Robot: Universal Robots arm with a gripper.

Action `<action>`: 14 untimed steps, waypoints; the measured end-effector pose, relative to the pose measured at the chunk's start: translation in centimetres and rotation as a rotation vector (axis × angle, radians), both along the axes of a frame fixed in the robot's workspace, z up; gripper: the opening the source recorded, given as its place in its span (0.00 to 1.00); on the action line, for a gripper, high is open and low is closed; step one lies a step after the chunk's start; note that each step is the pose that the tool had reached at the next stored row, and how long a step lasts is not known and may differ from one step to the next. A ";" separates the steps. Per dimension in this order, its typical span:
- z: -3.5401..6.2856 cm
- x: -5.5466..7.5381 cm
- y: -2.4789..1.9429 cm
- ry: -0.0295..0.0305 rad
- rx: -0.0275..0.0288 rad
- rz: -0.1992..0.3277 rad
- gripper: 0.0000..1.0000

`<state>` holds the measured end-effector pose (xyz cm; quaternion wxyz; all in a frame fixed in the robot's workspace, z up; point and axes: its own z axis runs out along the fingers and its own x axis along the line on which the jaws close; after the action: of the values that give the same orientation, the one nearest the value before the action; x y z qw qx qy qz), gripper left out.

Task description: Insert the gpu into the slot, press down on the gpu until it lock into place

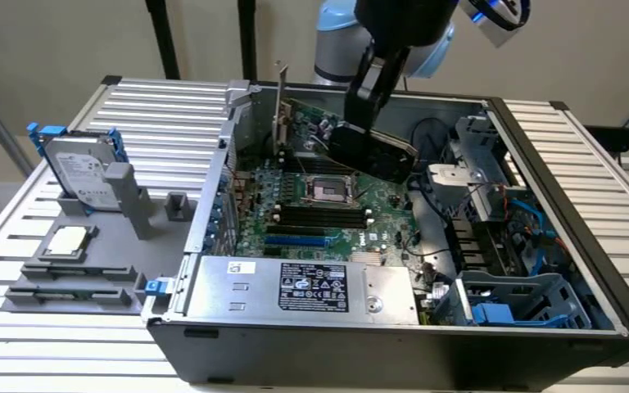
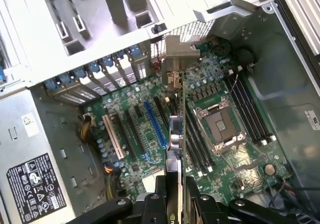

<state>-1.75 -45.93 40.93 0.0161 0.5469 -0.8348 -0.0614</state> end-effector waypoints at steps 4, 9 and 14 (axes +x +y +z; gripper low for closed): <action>-0.19 0.0 0.00 -0.0017 0.0029 0.074 0.26; -0.47 0.0 0.00 -0.0045 0.0047 0.164 0.26; -0.87 0.0 0.00 -0.0106 0.0049 0.256 0.26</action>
<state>-1.75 -45.93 40.06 0.0181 0.6493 -0.7581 -0.0580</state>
